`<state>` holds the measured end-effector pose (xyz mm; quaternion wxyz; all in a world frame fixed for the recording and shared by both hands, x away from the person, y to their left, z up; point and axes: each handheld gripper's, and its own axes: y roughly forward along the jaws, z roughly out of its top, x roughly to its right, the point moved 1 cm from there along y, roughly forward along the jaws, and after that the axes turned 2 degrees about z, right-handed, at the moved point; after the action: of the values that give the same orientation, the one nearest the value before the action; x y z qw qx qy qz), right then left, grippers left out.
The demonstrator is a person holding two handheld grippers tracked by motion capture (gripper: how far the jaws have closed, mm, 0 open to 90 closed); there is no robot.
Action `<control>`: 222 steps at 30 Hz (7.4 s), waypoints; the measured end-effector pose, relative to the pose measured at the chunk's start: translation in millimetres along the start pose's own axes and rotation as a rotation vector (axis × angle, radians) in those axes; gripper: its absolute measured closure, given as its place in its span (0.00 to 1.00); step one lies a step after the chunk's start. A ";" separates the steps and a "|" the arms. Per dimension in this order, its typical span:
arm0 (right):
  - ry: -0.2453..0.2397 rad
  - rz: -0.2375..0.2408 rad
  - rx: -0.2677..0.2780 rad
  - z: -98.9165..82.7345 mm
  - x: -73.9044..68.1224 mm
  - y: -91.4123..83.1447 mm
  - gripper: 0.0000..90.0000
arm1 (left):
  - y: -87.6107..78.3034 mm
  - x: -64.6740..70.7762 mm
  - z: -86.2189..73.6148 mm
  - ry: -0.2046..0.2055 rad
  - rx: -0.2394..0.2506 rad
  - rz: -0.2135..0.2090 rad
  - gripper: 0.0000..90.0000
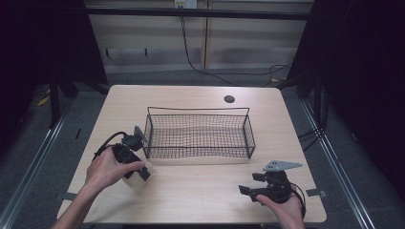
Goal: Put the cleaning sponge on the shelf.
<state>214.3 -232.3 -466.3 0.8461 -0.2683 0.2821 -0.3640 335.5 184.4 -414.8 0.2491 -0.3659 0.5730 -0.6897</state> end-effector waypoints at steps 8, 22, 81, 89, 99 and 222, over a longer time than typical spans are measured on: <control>0.002 -0.001 -0.001 0.0 -0.2 0.1 0.26 | -11.0 5.5 2.4 0.018 0.005 -0.002 0.31; -0.011 0.009 0.017 1.8 -2.3 -1.1 0.20 | -22.5 9.0 7.1 0.052 -0.011 -0.014 0.31; -0.001 0.017 0.005 1.0 -1.7 -0.2 0.20 | -101.3 2.6 65.9 -0.050 0.097 -0.132 0.32; -0.001 0.022 0.004 1.1 -1.6 0.2 0.20 | -96.7 -0.2 75.7 -0.100 0.088 -0.115 0.32; 0.001 0.026 0.001 1.1 -1.7 0.1 0.20 | -91.2 -4.0 91.2 -0.202 0.117 -0.099 0.32; 0.001 0.041 -0.018 0.4 -3.2 2.3 0.21 | 28.6 -18.7 137.2 -0.460 -0.018 0.150 0.31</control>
<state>213.8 -228.4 -466.7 0.8509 -0.2700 0.2911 -0.3441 453.1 108.9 -436.4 0.4203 -0.4720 0.5329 -0.5626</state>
